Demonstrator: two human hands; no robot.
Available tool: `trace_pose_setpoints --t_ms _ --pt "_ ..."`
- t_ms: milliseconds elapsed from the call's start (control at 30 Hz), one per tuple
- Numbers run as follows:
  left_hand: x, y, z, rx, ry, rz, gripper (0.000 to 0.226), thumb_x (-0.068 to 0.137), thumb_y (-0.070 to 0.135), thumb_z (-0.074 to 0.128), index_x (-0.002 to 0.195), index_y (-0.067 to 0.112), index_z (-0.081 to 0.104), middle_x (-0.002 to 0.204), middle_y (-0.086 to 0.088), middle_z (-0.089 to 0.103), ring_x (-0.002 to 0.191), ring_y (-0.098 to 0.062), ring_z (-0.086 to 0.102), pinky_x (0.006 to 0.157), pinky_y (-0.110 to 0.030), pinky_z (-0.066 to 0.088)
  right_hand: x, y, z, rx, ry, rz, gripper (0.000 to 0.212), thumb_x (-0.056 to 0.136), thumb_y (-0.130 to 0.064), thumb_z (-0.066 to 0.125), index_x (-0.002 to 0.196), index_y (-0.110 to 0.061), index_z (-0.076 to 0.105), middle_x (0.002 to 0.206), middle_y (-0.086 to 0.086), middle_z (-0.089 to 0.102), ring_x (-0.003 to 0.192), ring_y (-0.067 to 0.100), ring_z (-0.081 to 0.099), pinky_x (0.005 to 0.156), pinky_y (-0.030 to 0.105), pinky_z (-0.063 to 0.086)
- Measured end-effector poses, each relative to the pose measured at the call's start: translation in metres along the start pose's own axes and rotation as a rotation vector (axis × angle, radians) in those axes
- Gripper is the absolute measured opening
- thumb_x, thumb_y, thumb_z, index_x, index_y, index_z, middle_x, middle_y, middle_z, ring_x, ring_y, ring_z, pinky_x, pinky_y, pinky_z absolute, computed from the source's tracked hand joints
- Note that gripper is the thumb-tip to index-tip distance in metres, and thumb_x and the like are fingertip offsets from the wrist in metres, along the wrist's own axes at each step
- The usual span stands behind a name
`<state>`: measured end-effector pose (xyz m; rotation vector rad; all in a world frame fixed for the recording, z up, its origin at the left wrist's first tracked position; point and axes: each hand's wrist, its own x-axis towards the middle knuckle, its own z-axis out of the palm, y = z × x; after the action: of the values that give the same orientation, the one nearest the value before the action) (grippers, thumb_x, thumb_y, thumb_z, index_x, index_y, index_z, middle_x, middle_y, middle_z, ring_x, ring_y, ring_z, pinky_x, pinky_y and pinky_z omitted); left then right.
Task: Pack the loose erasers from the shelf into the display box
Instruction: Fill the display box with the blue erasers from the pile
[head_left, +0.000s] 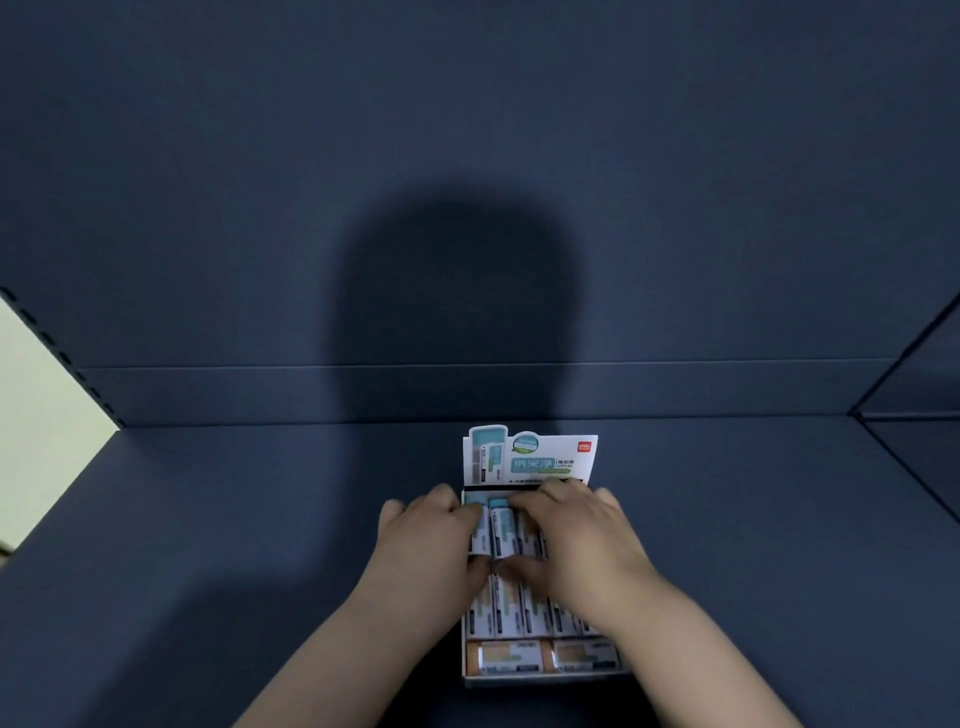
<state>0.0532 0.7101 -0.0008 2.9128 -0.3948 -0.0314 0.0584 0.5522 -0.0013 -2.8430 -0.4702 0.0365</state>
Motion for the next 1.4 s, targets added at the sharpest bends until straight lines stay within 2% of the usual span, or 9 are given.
trace_pose_setpoints --t_ms 233,433,633,700,800,933,1067,1267,1400 --pt "-0.002 0.000 0.000 -0.032 -0.008 -0.018 0.043 0.088 0.043 0.048 0.130 0.034 0.045 0.111 0.009 0.043 0.104 -0.009 0.047 0.084 -0.026 0.022 -0.001 0.002 0.000 0.030 -0.014 -0.025 0.063 0.079 -0.062 0.055 0.134 -0.035 0.042 0.127 -0.013 0.048 0.123 0.010 0.037 0.086 0.022 0.018" --pt "-0.003 -0.001 0.002 -0.034 -0.005 -0.017 0.044 0.090 0.043 0.047 0.132 0.033 0.044 0.113 0.009 0.043 0.106 -0.009 0.046 0.084 -0.026 0.022 -0.001 0.000 0.004 0.007 0.014 -0.023 0.061 0.086 -0.060 0.047 0.139 -0.031 0.037 0.134 -0.010 0.046 0.126 0.012 0.036 0.097 0.026 0.021" --pt "-0.006 0.000 0.000 -0.065 0.030 -0.025 0.047 0.088 0.048 0.049 0.133 0.035 0.043 0.111 0.010 0.044 0.105 -0.009 0.048 0.083 -0.026 0.022 -0.007 0.004 -0.002 0.090 0.084 -0.022 0.062 0.084 -0.059 0.052 0.139 -0.032 0.039 0.134 -0.014 0.045 0.128 0.008 0.034 0.099 0.022 0.019" --pt "-0.007 -0.001 -0.005 -0.075 0.069 -0.011 0.049 0.088 0.048 0.049 0.135 0.036 0.040 0.110 0.011 0.045 0.103 -0.008 0.048 0.086 -0.025 0.024 -0.011 0.008 -0.008 0.129 0.168 -0.022 0.058 0.082 -0.059 0.054 0.133 -0.031 0.049 0.128 -0.014 0.052 0.123 0.010 0.042 0.093 0.023 0.023" --pt "-0.011 0.002 -0.014 -0.074 0.179 0.038 0.045 0.090 0.046 0.047 0.135 0.039 0.041 0.108 0.013 0.048 0.098 -0.007 0.049 0.088 -0.026 0.027 -0.020 0.020 -0.016 0.163 0.245 0.014 0.050 0.079 -0.054 0.058 0.121 -0.027 0.062 0.104 -0.011 0.063 0.105 0.015 0.055 0.084 0.025 0.030" --pt "-0.015 0.019 -0.019 -0.026 0.284 0.116 0.037 0.087 0.036 0.056 0.124 0.029 0.058 0.099 0.008 0.061 0.090 -0.015 0.059 0.080 -0.033 0.035 -0.034 0.035 -0.027 0.184 0.247 0.056 0.043 0.080 -0.046 0.065 0.118 -0.027 0.063 0.085 -0.014 0.054 0.091 0.013 0.054 0.087 0.031 0.043" --pt "-0.013 0.043 -0.010 0.056 0.347 0.143 0.032 0.080 0.034 0.062 0.109 0.023 0.068 0.080 0.007 0.064 0.072 -0.018 0.062 0.064 -0.035 0.042 -0.047 0.050 -0.034 0.182 0.218 0.051 0.038 0.081 -0.043 0.065 0.117 -0.031 0.062 0.085 -0.014 0.053 0.091 0.010 0.053 0.085 0.026 0.042" --pt "-0.008 0.103 0.001 0.190 0.372 0.125 0.021 0.073 0.029 0.067 0.091 0.020 0.073 0.068 0.002 0.064 0.062 -0.022 0.062 0.055 -0.033 0.045 -0.071 0.095 -0.049 0.093 0.168 0.004 0.043 0.086 -0.048 0.057 0.125 -0.030 0.057 0.098 -0.012 0.057 0.103 0.012 0.052 0.091 0.027 0.039" --pt "-0.004 0.163 0.017 0.222 0.348 0.113 0.029 0.064 0.030 0.079 0.090 0.018 0.073 0.065 -0.001 0.063 0.058 -0.024 0.061 0.054 -0.032 0.045 -0.097 0.142 -0.066 -0.004 0.134 -0.062 0.046 0.090 -0.052 0.046 0.130 -0.029 0.051 0.109 -0.010 0.057 0.107 0.012 0.048 0.091 0.026 0.036"
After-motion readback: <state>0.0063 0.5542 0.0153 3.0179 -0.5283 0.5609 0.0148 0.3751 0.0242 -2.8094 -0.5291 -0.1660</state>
